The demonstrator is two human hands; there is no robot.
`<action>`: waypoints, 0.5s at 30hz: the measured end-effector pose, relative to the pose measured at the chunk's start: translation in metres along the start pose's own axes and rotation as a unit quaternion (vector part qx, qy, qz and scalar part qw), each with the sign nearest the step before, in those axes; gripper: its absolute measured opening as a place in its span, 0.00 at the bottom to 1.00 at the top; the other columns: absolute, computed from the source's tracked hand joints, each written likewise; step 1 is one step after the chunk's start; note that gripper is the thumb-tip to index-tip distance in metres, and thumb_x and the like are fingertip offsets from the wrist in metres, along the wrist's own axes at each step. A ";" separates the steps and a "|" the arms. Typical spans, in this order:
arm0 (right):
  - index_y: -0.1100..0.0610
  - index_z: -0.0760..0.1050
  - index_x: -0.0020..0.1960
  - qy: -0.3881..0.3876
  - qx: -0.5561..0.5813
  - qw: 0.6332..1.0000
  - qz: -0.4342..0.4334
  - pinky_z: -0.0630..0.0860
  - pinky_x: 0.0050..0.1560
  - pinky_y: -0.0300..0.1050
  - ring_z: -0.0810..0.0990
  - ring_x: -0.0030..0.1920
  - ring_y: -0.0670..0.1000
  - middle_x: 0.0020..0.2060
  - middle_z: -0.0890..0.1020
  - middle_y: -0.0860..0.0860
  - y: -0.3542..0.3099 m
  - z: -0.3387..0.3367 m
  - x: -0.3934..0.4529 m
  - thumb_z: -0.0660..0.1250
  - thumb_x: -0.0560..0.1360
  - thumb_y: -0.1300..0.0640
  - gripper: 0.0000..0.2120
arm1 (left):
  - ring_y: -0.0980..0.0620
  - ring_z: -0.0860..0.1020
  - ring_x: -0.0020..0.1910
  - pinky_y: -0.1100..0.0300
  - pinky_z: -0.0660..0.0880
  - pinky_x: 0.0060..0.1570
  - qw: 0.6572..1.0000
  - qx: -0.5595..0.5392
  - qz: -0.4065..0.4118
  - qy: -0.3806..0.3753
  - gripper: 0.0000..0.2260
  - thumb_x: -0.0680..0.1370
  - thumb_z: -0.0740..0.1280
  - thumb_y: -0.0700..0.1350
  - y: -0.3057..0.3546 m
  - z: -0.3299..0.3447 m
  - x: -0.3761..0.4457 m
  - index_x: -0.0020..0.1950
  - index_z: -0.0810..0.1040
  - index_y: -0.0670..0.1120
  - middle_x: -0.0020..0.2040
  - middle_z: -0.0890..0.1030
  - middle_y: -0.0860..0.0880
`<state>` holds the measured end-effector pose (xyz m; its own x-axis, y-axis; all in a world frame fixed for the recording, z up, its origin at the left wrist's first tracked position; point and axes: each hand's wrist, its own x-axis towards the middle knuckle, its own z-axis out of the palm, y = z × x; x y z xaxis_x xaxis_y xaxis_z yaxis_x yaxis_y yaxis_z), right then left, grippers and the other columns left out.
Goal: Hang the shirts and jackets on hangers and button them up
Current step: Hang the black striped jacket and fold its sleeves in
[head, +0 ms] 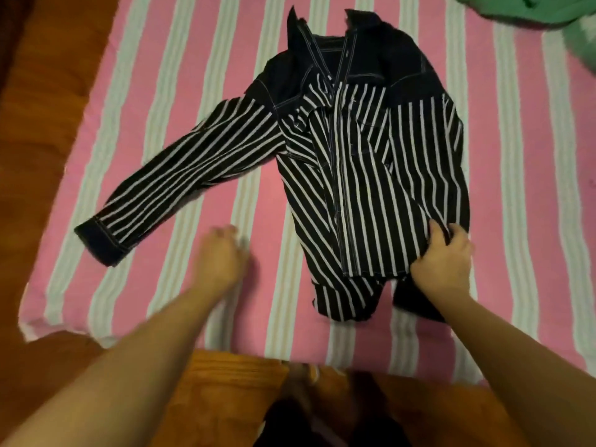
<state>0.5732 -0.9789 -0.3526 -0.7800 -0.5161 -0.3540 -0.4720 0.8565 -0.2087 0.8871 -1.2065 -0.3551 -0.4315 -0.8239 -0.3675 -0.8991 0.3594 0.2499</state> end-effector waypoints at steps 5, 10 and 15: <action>0.54 0.53 0.82 -0.058 0.080 0.995 -0.005 0.65 0.73 0.58 0.68 0.69 0.64 0.71 0.69 0.61 0.021 0.008 0.016 0.67 0.73 0.68 0.42 | 0.43 0.69 0.65 0.48 0.73 0.59 0.969 0.046 0.209 -0.120 0.29 0.76 0.71 0.52 0.128 0.098 -0.034 0.75 0.64 0.51 0.67 0.69 0.46; 0.60 0.73 0.70 0.041 0.058 0.994 -0.084 0.72 0.58 0.49 0.76 0.59 0.59 0.58 0.80 0.58 0.030 -0.009 0.015 0.63 0.81 0.63 0.17 | 0.40 0.78 0.49 0.48 0.75 0.46 0.974 -0.016 0.184 -0.132 0.12 0.76 0.63 0.37 0.107 0.083 -0.022 0.56 0.67 0.47 0.53 0.77 0.44; 0.62 0.77 0.63 0.101 0.138 0.984 -0.052 0.65 0.45 0.44 0.72 0.45 0.51 0.47 0.80 0.56 0.016 -0.029 -0.011 0.56 0.80 0.66 0.16 | 0.38 0.78 0.42 0.49 0.71 0.40 0.998 -0.052 -0.026 -0.035 0.05 0.74 0.65 0.34 0.003 0.002 -0.041 0.45 0.74 0.43 0.43 0.80 0.40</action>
<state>0.5621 -0.9596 -0.3255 -0.8128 -0.5666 -0.1352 -0.4448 0.7535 -0.4841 0.9018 -1.1711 -0.3409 -0.3911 -0.8069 -0.4426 -0.9097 0.2658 0.3191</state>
